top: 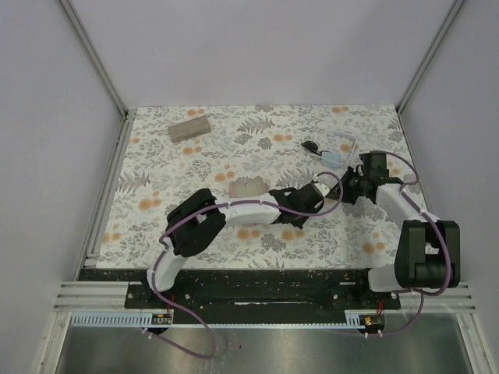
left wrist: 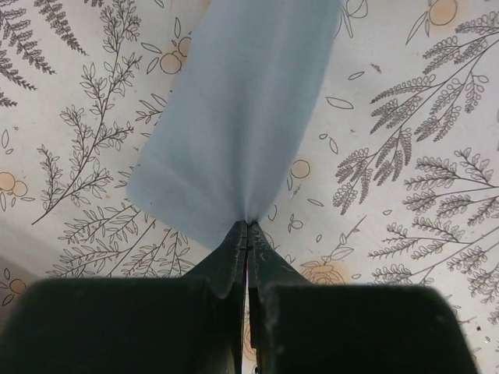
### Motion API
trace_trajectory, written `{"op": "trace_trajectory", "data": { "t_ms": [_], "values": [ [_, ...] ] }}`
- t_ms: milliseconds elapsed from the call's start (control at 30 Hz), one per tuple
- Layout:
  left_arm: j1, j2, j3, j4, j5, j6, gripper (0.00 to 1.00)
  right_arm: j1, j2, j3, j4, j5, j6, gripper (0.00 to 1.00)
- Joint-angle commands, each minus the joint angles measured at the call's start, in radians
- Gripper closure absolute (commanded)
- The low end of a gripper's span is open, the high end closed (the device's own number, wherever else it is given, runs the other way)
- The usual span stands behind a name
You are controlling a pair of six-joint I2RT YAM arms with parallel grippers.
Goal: Organize the sunglasses
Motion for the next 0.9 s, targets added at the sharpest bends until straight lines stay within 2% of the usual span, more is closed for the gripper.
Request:
{"op": "trace_trajectory", "data": {
  "t_ms": [0, 133, 433, 867],
  "values": [
    [0.006, -0.1, 0.017, -0.056, 0.039, -0.026, 1.0, 0.002, -0.038, 0.122, -0.059, -0.083, -0.034, 1.0],
    [0.019, -0.161, -0.014, -0.065, 0.063, -0.06, 1.0, 0.016, -0.025, 0.193, -0.112, -0.105, -0.05, 1.0],
    [0.071, -0.313, -0.092, -0.114, 0.083, -0.146, 1.0, 0.181, 0.037, 0.316, -0.15, -0.108, -0.038, 1.0],
    [0.178, -0.528, -0.268, -0.219, 0.088, -0.247, 1.0, 0.422, 0.255, 0.564, -0.141, -0.112, -0.023, 1.0]
  ]
}}
